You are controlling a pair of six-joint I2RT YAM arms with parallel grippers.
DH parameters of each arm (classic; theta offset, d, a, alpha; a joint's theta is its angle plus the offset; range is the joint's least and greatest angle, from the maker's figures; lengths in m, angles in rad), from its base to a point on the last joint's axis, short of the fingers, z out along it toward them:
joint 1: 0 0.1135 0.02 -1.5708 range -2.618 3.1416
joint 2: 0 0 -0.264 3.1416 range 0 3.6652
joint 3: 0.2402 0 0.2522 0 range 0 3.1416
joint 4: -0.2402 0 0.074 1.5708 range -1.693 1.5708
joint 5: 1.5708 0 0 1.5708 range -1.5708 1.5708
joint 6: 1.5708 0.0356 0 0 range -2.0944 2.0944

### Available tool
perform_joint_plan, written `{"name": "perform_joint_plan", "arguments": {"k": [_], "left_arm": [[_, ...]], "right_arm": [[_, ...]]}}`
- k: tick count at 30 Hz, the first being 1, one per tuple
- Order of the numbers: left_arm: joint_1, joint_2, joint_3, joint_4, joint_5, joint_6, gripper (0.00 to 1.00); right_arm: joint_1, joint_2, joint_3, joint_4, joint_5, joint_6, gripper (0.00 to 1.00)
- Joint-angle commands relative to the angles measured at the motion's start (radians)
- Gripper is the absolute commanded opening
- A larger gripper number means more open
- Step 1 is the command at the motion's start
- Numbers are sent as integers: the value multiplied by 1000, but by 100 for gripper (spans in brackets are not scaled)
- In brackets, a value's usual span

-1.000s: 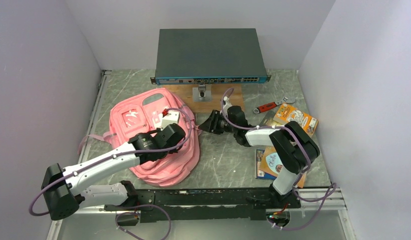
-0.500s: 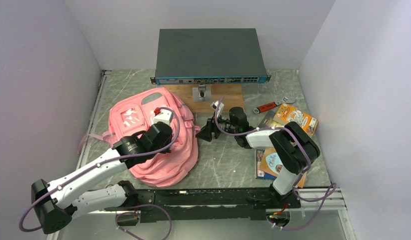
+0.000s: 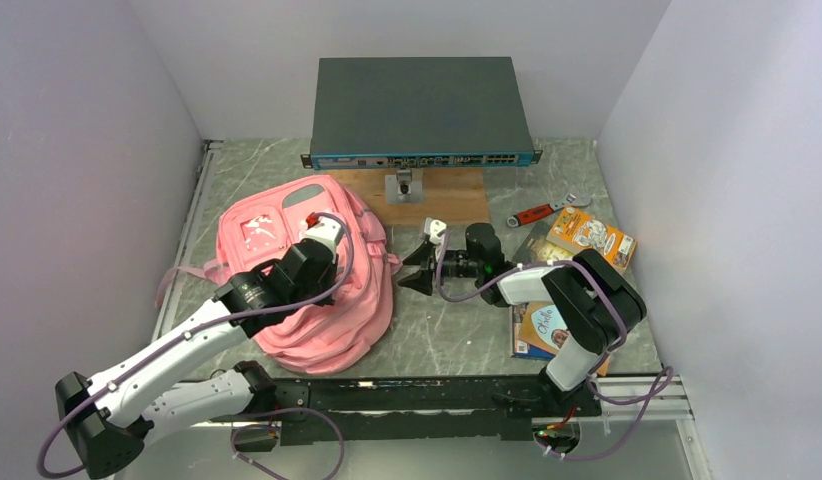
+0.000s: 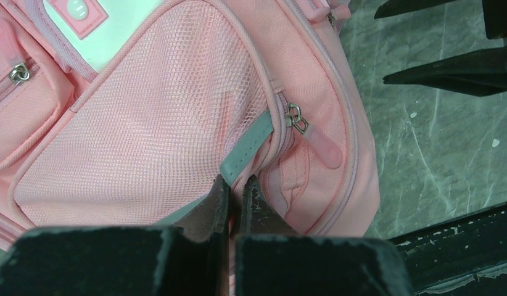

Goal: Pack the student bag
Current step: Unzip the student bag at the center of the board.

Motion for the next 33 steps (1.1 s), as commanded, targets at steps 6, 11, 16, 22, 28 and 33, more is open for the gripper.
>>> {"name": "perform_joint_plan", "arguments": {"k": [6, 11, 16, 22, 28, 33], "left_arm": [[6, -71, 72, 96, 34, 58, 0], [7, -75, 73, 91, 33, 68, 0], [9, -86, 65, 92, 40, 68, 0], [10, -87, 68, 94, 38, 70, 0], [10, -87, 70, 92, 38, 73, 0], [10, -84, 67, 91, 37, 69, 0]], "right_arm": [[11, 49, 80, 27, -11, -189, 51], [29, 82, 127, -8, -6, -225, 49], [44, 116, 178, -104, 14, -285, 46], [60, 138, 198, -150, 35, -318, 42], [64, 156, 211, -169, 63, -322, 39], [66, 151, 214, -164, 77, -299, 25]]}}
